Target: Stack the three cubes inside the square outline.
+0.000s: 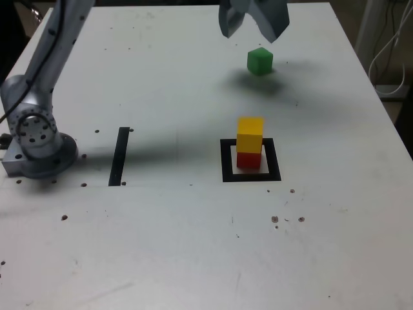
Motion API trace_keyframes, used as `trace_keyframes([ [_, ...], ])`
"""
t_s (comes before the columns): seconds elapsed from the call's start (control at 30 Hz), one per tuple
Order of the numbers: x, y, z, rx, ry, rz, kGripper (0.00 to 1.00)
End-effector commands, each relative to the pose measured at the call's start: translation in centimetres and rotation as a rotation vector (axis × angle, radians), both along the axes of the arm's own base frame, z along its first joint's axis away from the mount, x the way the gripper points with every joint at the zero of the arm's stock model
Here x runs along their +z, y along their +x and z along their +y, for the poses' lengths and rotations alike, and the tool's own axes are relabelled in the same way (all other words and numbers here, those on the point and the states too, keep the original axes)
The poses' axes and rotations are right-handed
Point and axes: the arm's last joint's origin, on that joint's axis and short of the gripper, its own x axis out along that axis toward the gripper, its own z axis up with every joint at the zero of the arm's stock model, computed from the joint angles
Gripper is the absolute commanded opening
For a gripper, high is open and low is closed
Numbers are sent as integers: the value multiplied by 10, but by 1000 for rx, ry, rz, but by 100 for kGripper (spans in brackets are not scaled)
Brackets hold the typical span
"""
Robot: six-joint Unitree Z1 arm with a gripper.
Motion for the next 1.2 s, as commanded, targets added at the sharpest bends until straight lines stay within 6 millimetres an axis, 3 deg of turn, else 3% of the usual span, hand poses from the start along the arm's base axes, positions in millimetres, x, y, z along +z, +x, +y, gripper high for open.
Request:
trace_keyframes([
  [0.0, -7, 1, 12, -6, 2, 0, 93],
  [0.17, -21, 6, 23, -38, -11, -4, 93],
  [0.47, -49, 11, 19, -60, -52, 24, 92],
  [0.63, -63, 11, 18, -58, -63, 16, 87],
  [0.77, -68, 13, 18, -53, -64, 5, 75],
  [1.0, -66, 12, 16, -51, -57, -5, 45],
  [1.17, -71, 13, 11, -68, -46, 23, 36],
])
